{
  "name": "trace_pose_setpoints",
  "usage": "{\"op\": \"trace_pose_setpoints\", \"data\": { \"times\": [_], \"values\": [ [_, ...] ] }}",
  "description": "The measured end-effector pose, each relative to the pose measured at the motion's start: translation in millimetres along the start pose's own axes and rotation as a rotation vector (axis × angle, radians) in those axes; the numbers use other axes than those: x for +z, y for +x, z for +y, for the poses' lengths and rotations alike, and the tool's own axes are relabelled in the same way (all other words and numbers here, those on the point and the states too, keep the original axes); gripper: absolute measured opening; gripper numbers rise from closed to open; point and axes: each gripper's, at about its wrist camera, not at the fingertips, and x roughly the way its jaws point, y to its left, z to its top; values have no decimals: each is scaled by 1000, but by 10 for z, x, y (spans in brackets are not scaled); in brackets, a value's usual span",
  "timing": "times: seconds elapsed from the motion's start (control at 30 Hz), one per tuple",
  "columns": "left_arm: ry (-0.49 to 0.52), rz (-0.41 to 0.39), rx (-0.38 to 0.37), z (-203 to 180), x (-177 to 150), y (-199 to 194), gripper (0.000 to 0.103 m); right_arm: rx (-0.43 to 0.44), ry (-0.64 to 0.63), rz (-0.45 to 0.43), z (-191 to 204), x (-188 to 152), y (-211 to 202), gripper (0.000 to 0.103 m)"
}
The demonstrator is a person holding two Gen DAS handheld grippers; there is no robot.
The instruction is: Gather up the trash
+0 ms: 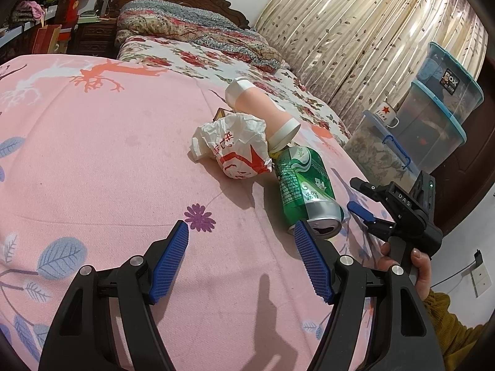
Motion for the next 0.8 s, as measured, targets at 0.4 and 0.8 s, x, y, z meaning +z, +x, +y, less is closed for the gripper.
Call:
{"op": "trace_pose_setpoints", "data": {
  "times": [0.4, 0.8],
  "values": [
    [3, -8, 16, 23, -13, -6, 67, 20, 3, 0, -25, 2, -43, 75],
    [11, -11, 38, 1, -10, -6, 67, 21, 3, 0, -27, 1, -44, 75]
  ]
}}
